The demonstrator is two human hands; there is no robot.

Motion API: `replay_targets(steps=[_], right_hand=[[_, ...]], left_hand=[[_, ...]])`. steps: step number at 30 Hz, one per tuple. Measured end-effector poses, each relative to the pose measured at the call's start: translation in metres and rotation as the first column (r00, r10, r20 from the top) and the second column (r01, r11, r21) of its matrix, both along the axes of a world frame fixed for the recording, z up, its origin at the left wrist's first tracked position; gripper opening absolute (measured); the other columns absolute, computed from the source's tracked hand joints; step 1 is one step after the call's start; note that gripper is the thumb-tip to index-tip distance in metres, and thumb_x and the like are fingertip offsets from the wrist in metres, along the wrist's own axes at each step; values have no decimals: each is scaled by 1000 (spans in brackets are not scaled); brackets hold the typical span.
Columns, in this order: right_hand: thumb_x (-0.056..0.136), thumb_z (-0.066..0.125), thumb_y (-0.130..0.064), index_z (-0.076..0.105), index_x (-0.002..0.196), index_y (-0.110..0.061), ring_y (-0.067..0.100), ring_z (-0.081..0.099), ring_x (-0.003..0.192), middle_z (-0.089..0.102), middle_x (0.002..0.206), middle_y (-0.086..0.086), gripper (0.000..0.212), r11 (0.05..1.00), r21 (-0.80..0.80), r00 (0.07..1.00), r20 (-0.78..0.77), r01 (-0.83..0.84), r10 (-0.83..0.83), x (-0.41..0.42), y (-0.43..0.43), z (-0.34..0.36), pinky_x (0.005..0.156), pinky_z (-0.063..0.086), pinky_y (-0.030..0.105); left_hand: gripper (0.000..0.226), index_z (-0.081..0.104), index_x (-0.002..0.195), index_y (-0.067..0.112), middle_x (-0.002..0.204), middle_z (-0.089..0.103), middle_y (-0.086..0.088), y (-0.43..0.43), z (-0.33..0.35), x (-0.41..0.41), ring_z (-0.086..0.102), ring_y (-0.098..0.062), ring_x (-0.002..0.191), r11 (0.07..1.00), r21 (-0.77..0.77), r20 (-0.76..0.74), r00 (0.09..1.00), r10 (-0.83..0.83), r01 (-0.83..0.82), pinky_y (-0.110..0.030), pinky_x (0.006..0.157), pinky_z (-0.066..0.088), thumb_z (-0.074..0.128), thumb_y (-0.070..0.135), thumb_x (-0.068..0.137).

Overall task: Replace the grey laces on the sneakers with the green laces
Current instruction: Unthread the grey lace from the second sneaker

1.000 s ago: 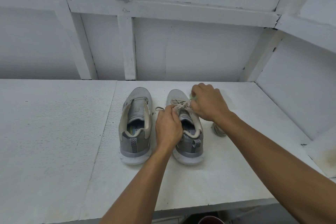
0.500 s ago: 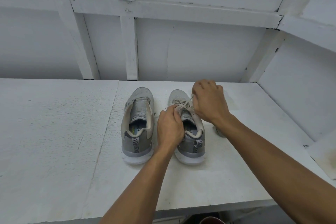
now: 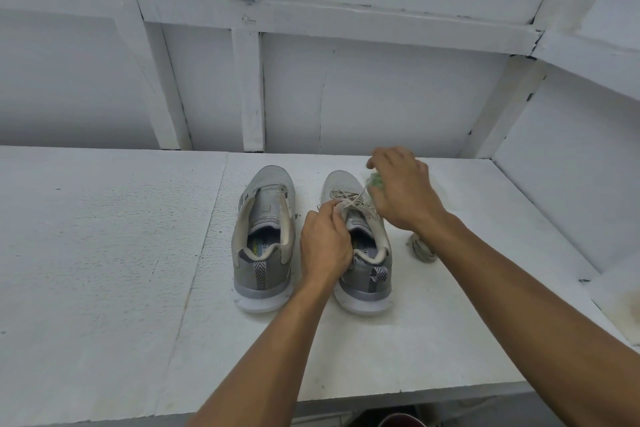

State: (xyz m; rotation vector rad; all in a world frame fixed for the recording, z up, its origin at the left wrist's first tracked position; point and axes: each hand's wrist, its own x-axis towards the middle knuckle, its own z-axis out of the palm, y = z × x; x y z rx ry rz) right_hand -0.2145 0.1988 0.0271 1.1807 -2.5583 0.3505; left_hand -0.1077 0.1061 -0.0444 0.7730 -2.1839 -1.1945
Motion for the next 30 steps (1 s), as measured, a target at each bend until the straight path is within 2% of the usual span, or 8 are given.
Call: replay_targets(steps=[2, 5, 9, 12, 17, 21, 24, 30], right_hand=[[90, 58, -27, 56, 126, -19, 25, 21, 143, 39, 149, 0, 36, 992, 89, 994, 64, -93, 87, 6, -1, -3, 111, 21, 45], [94, 54, -33, 63, 113, -21, 24, 15, 147, 38, 152, -3, 24, 973, 174, 989, 42, -149, 144, 16, -7, -13, 111, 18, 44], [95, 56, -25, 67, 103, -16, 26, 28, 141, 53, 139, -3, 17, 985, 91, 989, 42, -145, 142, 14, -7, -14, 103, 26, 44], [92, 60, -20, 69, 95, -14, 26, 40, 131, 58, 132, 0, 11, 989, 45, 989, 62, -140, 137, 8, -4, -7, 97, 38, 44], [90, 63, -14, 68, 88, -10, 27, 50, 114, 62, 119, 1, 7, 990, -38, 989, 47, -139, 140, -2, 4, 2, 87, 44, 41], [90, 61, -11, 63, 87, -9, 26, 54, 98, 61, 106, 3, 5, 991, -90, 992, 65, -104, 110, -16, 10, 13, 80, 48, 43], [90, 60, -6, 60, 84, -5, 25, 54, 83, 57, 89, 4, 6, 978, -194, 994, 63, -75, 88, -24, 15, 26, 75, 45, 40], [88, 61, -8, 63, 87, -4, 27, 56, 84, 61, 90, 8, 5, 978, -207, 999, 32, 13, -6, -35, 21, 33, 75, 48, 40]], left_hand=[[33, 60, 124, 21, 105, 64, -12, 1, 1, 2, 56, -26, 99, 1000, 3, -1, 1000, 1, -1, -32, 76, 38, 36, 28, 103], [33, 59, 125, 22, 105, 62, -11, 2, 4, 3, 56, -25, 98, 1000, 15, 17, 1000, -1, 1, -28, 72, 33, 35, 29, 103], [33, 60, 125, 23, 106, 64, -11, 1, 3, 2, 56, -26, 100, 1000, 8, 12, 1000, -1, 1, -30, 74, 35, 36, 27, 102], [33, 60, 125, 22, 104, 63, -12, 1, 4, 2, 56, -27, 100, 1000, 6, 11, 1000, 2, -2, -32, 76, 38, 36, 29, 103], [33, 60, 124, 23, 104, 63, -11, 1, 5, 2, 56, -27, 99, 1000, 17, 16, 1000, 1, -1, -30, 75, 36, 36, 30, 103], [33, 60, 125, 24, 105, 63, -10, 1, 3, 2, 56, -26, 100, 1000, 27, 27, 1000, 5, -6, -29, 76, 36, 36, 30, 103], [33, 60, 125, 24, 106, 63, -9, 1, 3, 3, 55, -24, 101, 999, 39, 20, 1000, -1, 0, -29, 77, 37, 35, 30, 103], [34, 60, 126, 24, 107, 62, -9, 2, 5, 4, 56, -25, 101, 999, 35, 26, 1000, 3, -4, -28, 78, 37, 35, 31, 103]])
